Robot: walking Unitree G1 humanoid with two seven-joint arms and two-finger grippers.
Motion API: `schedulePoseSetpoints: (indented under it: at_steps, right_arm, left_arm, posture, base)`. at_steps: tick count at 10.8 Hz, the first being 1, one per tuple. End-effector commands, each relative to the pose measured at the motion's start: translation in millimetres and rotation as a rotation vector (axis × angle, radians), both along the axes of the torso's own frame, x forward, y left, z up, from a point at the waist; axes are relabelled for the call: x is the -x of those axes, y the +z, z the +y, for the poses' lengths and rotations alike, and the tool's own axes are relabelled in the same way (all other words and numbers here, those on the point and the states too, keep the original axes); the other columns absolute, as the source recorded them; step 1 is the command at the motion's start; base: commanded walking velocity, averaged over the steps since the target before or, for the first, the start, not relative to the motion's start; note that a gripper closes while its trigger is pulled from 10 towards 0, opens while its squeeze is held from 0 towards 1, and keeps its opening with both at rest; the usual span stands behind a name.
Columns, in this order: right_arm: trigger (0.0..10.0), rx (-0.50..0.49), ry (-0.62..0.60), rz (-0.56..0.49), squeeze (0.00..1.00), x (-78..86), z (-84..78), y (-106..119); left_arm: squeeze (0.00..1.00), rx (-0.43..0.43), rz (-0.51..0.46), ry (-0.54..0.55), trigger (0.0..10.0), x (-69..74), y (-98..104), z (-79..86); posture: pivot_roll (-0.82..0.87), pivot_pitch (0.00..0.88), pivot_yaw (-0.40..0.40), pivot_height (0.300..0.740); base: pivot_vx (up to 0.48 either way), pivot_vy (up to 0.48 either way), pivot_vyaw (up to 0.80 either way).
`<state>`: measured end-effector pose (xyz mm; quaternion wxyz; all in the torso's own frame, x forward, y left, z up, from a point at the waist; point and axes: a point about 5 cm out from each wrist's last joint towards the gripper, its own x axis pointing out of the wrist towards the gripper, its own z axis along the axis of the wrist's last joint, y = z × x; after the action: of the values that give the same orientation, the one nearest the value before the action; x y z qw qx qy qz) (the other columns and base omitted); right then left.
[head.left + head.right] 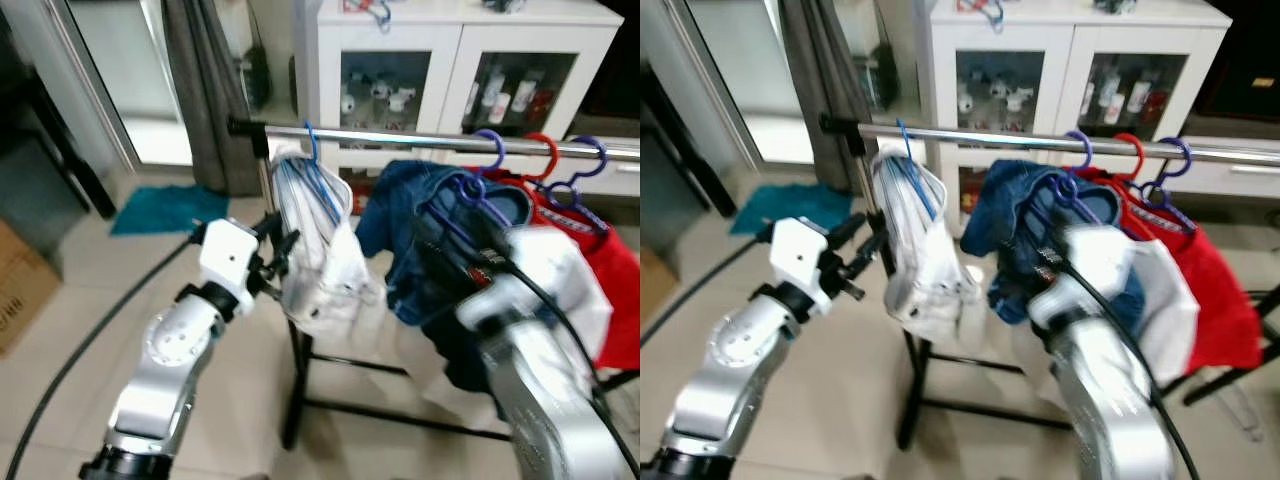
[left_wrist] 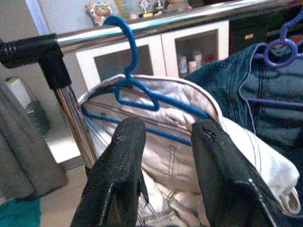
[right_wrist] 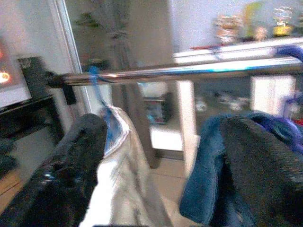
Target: Hang hanger
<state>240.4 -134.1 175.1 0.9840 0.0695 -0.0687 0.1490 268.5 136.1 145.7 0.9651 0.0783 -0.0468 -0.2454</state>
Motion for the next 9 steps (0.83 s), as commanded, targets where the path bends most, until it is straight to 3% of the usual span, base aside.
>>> schedulePoseSetpoints:
  at_steps: [1,2,4,5,7,9]
  right_arm:
    - [10.0,0.036,-0.024,0.044,1.00,-4.5,-3.8,-3.6]
    - [10.0,0.083,-0.038,0.069,1.00,-14.0,-5.3,-1.3]
    - [10.0,0.087,-0.095,0.072,1.00,-24.3,-10.2,0.6]
    - [10.0,0.104,-0.113,0.085,0.00,-24.3,-10.6,-4.0]
    - [10.0,0.110,-0.168,0.109,0.00,-25.1,-14.8,-9.1]
    - [10.0,0.153,-0.225,0.148,0.00,-40.1,-31.0,-8.8]
  left_arm:
    - [0.00,-0.008,-0.010,-0.003,10.0,-0.6,2.6,-1.8]
    - [0.00,-0.016,0.014,-0.005,10.0,-1.6,0.4,-1.7]
    - [0.00,-0.025,0.017,0.014,10.0,-3.1,0.6,0.4]
    - [0.00,-0.029,0.004,0.039,10.0,-5.7,1.7,1.9]
    - [0.00,0.003,0.013,0.037,10.0,-9.3,3.7,-3.2]
    - [0.00,0.020,0.033,-0.054,10.0,-6.8,4.1,-14.3]
  posture:
    - [0.02,0.000,0.048,0.740]
    - [0.03,0.000,0.035,0.740]
    - [0.04,0.000,0.023,0.740]
    - [0.04,0.000,0.019,0.740]
    - [0.03,0.000,0.024,0.740]
    - [0.02,0.000,0.028,0.740]
  base:
    - [0.000,0.000,0.00]
    - [0.000,0.000,0.00]
    - [0.000,0.000,0.00]
    - [0.000,0.000,0.00]
    - [0.000,0.000,0.00]
    - [0.000,0.000,0.00]
